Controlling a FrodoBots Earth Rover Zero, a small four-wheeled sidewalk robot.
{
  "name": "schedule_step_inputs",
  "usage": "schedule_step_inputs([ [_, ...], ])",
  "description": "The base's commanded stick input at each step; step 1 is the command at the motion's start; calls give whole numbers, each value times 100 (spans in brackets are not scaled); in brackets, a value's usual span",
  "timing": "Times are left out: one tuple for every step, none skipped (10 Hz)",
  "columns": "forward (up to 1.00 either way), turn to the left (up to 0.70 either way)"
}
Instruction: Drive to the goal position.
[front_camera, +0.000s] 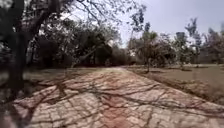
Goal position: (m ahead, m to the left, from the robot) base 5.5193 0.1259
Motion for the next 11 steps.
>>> schedule_step_inputs([
  [70,0],
  [70,0],
  [70,0],
  [70,0],
  [70,0],
  [70,0],
  [70,0],
  [70,0],
  [70,0],
  [70,0],
  [70,0],
])
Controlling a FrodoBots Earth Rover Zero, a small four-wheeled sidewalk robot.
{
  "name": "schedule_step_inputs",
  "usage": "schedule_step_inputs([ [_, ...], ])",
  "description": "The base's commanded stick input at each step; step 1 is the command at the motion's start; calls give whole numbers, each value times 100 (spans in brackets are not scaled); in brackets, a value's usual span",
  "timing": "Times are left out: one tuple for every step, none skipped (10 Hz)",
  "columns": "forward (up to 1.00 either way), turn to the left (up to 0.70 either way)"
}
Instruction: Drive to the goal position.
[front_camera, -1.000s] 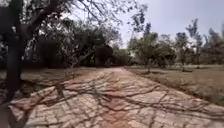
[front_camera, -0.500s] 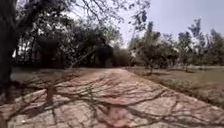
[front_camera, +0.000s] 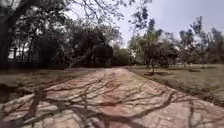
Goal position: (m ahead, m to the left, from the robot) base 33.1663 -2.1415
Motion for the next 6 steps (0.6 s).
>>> schedule_step_inputs([
  [70,0],
  [70,0],
  [70,0],
  [70,0],
  [70,0],
  [70,0],
])
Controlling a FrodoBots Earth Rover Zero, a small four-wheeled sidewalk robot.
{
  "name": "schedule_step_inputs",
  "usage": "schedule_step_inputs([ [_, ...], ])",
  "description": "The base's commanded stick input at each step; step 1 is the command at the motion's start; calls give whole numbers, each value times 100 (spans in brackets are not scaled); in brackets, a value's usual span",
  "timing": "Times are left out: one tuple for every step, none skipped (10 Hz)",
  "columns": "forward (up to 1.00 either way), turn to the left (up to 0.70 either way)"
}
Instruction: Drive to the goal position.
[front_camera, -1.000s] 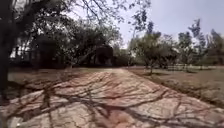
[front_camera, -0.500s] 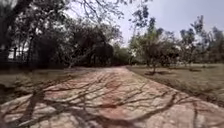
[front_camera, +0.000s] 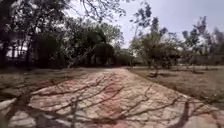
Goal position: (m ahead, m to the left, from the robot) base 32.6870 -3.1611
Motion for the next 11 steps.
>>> schedule_step_inputs([
  [70,0],
  [70,0],
  [70,0],
  [70,0],
  [70,0],
  [70,0],
  [70,0],
  [70,0],
  [70,0],
  [70,0],
  [70,0],
])
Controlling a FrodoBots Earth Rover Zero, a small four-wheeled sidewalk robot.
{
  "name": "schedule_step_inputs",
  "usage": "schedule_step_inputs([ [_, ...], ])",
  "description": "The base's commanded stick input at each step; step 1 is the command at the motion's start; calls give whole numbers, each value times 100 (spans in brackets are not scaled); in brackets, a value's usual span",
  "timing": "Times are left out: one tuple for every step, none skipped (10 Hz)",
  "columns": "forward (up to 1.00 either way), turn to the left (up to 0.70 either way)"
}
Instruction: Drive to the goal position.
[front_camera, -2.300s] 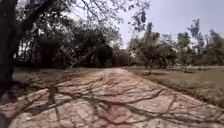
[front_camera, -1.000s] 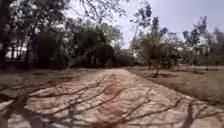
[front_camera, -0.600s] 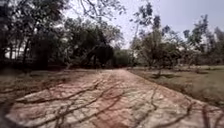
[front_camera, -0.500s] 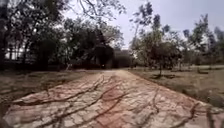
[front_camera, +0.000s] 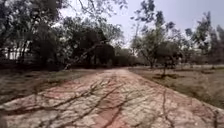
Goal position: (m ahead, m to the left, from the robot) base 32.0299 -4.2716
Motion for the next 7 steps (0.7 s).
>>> schedule_step_inputs([
  [70,0],
  [70,0],
  [70,0],
  [70,0],
  [70,0],
  [70,0],
  [70,0],
])
